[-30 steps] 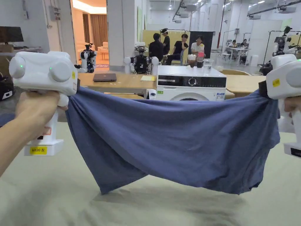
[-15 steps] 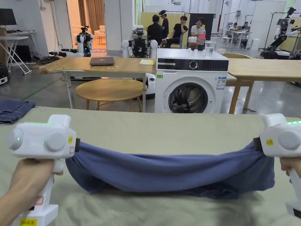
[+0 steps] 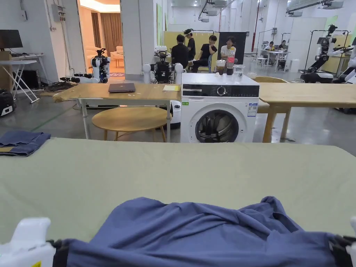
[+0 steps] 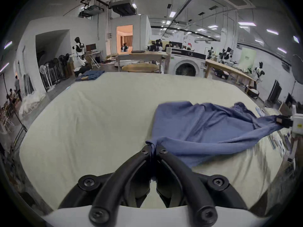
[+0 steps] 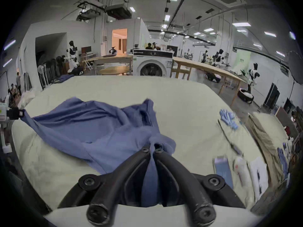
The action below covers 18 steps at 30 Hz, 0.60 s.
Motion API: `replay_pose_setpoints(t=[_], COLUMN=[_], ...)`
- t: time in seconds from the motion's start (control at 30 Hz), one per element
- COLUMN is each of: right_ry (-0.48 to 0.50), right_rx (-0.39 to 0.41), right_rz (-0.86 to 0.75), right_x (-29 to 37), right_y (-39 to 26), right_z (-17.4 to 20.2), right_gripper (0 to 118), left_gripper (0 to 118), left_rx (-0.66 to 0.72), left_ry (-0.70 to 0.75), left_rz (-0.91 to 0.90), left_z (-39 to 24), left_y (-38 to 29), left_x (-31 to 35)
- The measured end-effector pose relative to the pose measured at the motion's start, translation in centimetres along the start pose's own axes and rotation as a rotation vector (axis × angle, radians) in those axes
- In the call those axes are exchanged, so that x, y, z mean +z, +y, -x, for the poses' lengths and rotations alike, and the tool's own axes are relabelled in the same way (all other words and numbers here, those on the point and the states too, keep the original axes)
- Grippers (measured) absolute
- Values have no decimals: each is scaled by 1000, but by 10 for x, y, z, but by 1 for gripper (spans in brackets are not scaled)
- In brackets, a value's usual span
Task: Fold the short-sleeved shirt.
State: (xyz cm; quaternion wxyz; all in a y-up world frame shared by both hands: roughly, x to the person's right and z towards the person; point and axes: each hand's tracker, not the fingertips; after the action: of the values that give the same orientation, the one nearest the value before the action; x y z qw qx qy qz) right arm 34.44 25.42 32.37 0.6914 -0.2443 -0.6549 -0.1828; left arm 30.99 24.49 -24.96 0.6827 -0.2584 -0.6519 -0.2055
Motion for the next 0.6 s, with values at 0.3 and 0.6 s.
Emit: replay_pose_setpoints(t=[0.3, 0.6], right_ry=[23, 16], right_rx=[-110, -160], right_rz=[101, 138], right_x=[41, 27], right_y=[-125, -139], right_z=[0, -2], right_gripper=[0, 48], left_gripper=[0, 26], left_rx=[34, 29], left_ry=[1, -9], left_rz=[128, 128], left_z=[15, 13], left_y=[-108, -115], left_x=[21, 19])
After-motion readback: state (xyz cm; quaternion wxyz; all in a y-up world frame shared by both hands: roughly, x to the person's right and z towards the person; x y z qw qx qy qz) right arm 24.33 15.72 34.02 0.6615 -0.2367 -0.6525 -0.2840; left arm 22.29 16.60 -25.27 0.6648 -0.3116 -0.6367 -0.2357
